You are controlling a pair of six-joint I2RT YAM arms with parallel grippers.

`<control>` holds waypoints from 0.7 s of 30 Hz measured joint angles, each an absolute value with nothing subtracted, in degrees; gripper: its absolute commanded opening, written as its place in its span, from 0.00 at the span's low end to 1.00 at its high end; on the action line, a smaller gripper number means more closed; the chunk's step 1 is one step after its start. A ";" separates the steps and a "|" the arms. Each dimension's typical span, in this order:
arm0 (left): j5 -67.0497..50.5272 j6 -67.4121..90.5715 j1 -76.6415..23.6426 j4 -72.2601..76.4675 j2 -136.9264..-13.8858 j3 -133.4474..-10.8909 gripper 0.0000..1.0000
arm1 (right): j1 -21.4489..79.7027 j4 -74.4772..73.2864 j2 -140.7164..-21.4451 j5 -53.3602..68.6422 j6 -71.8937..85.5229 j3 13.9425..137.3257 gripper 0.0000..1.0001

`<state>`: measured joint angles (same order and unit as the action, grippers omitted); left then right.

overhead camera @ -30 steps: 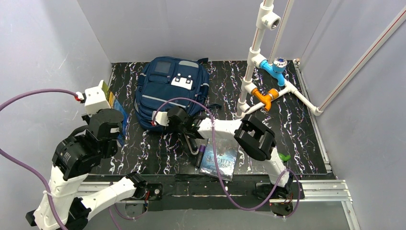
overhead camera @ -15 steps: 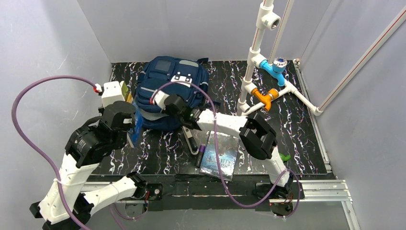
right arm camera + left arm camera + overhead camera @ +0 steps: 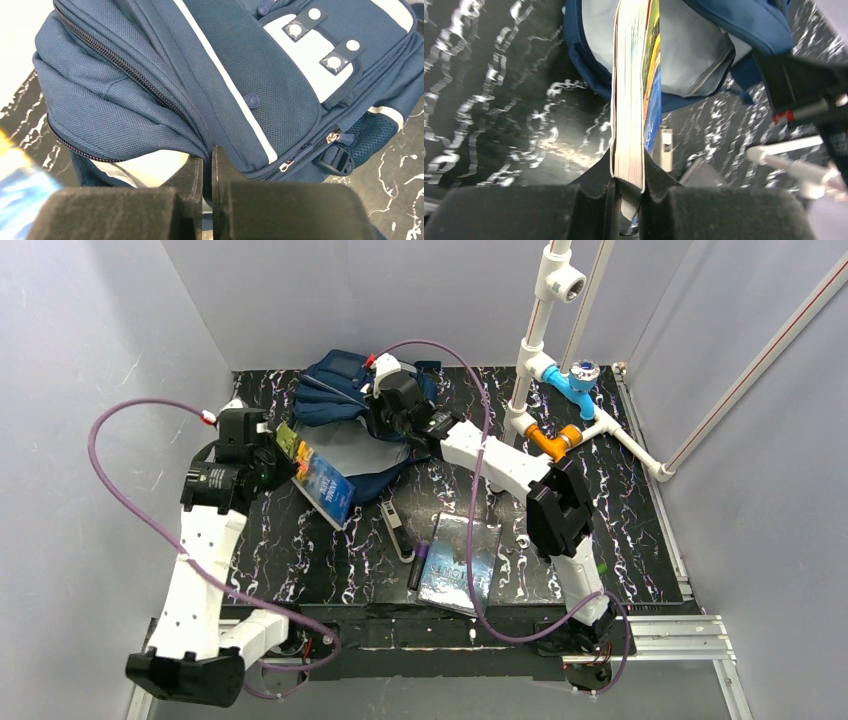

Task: Pack the student bag
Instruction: Place the book in the student bag.

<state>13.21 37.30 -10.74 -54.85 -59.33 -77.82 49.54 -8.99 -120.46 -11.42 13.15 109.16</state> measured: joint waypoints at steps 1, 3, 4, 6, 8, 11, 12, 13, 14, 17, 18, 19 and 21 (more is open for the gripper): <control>9.72 38.92 -7.66 -52.90 -59.64 -75.66 0.00 | 49.36 -9.32 -120.46 -11.03 14.04 109.45 0.01; 3.55 42.74 -2.90 -47.94 -60.27 -71.09 0.00 | 49.15 -9.78 -120.46 -10.50 15.27 109.91 0.01; 2.07 43.94 -1.67 -46.44 -60.64 -69.95 0.00 | 49.06 -10.04 -120.46 -10.35 15.79 110.17 0.01; -2.61 47.31 0.99 -42.89 -62.06 -67.83 0.00 | 48.88 -10.44 -120.46 -10.22 16.69 110.61 0.01; -6.48 50.50 2.66 -39.09 -63.99 -66.57 0.00 | 48.75 -10.68 -120.46 -10.04 17.39 111.09 0.01; -10.41 54.61 4.25 -32.53 -67.51 -64.45 0.00 | 48.60 -12.08 -120.46 -9.89 18.48 112.46 0.01; -11.29 55.64 4.60 -30.61 -68.60 -63.61 0.00 | 48.51 -12.38 -120.46 -9.78 18.94 112.86 0.01; -12.12 56.62 4.95 -28.71 -69.71 -62.72 0.00 | 48.47 -12.62 -120.46 -9.63 19.49 113.21 0.01; -12.71 57.34 5.23 -27.14 -70.74 -61.98 0.00 | 48.42 -12.88 -120.46 -9.37 20.03 113.54 0.01; -14.57 58.59 6.31 -22.11 -74.76 -60.62 0.00 | 48.42 -13.72 -120.46 -8.82 21.28 114.19 0.01; -15.31 58.92 6.76 -19.81 -76.18 -60.07 0.00 | 48.42 -14.15 -120.49 -8.71 21.58 114.67 0.01; -16.12 59.27 7.22 -17.58 -77.17 -59.37 0.00 | 48.38 -14.87 -120.55 -8.62 21.89 115.39 0.01; -18.09 60.38 8.40 -11.86 -79.31 -57.19 0.00 | 48.38 -16.64 -121.05 -8.47 22.28 117.75 0.01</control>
